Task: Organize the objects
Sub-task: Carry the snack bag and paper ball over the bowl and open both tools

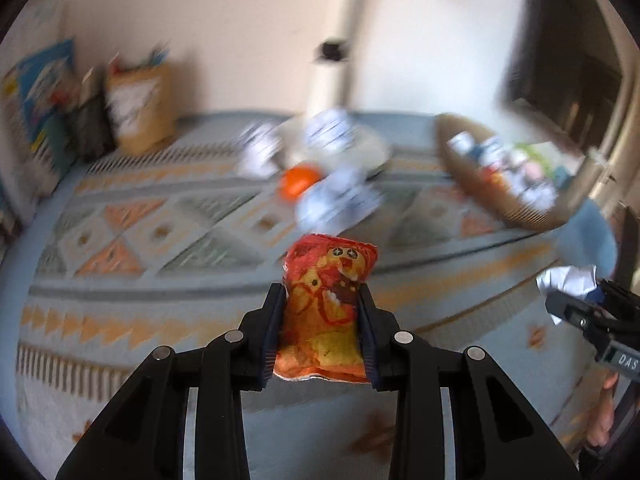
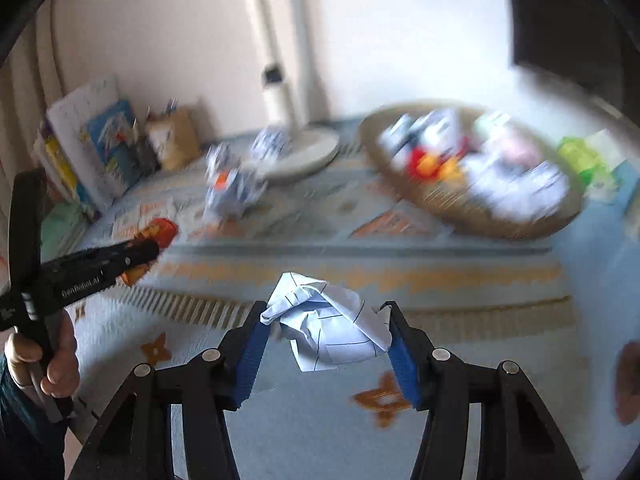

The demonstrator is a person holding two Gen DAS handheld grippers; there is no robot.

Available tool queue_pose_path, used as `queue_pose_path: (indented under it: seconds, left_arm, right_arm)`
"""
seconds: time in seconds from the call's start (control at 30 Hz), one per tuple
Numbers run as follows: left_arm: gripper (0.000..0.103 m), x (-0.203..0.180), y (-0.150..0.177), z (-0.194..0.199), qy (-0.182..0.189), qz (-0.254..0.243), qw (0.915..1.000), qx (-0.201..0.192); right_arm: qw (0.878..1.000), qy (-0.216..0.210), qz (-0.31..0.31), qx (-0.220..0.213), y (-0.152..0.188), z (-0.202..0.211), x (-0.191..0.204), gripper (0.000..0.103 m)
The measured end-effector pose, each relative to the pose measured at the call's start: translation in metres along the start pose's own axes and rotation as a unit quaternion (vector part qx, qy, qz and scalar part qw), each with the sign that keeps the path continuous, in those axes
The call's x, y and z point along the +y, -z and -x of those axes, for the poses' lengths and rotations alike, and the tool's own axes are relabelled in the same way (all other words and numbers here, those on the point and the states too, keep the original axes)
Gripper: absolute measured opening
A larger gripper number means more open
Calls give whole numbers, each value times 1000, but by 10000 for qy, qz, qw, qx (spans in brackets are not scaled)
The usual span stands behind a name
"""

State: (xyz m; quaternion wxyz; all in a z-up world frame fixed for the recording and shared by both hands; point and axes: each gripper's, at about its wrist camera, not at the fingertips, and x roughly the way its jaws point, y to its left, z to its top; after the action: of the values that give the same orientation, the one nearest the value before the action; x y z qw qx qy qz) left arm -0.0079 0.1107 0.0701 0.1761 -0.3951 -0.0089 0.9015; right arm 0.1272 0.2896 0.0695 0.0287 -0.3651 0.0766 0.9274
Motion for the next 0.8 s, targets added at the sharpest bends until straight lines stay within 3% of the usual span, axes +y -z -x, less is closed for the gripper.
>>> queue_pose_path:
  seconds: [0.17, 0.27, 0.37, 0.5, 0.57, 0.6, 0.63, 0.7, 0.8]
  left_arm:
    - [31, -65, -62, -7, 548, -358, 9972, -361]
    - [32, -112, -99, -41, 978, -816, 9916, -208]
    - [32, -143, -126, -78, 1006, -1064, 9891, -166]
    - [32, -163, -157, -112, 1166, -975, 9881, -236]
    - [32, -170, -167, -120, 1190, -1004, 9872, -342]
    - [36, -175, -173, -124, 1182, -1038, 9867, -402]
    - [54, -178, -178, -128, 1229, -1050, 9862, -365]
    - [71, -177, -184, -134, 1519, -978, 9834, -173]
    - [71, -166, -176, -120, 1691, -977, 9805, -220]
  right_arm:
    - [9951, 618, -610, -469, -52, 16, -62, 56]
    - [9826, 1284, -1294, -361, -82, -7, -115, 57]
    - [9783, 1127, -1714, -286, -103, -29, -153, 57]
    - [9736, 1382, -1787, -318, -130, -55, -175, 57]
    - [9732, 1432, -1763, -371, -139, -60, -181, 67]
    - [9729, 1444, -1765, -380, -142, -62, -182, 79]
    - [9726, 1466, -1764, -374, -145, -64, -184, 82]
    - [9737, 1387, -1765, -375, -148, -63, -186, 82]
    - [9746, 1326, -1741, -470, -140, -44, -179, 82]
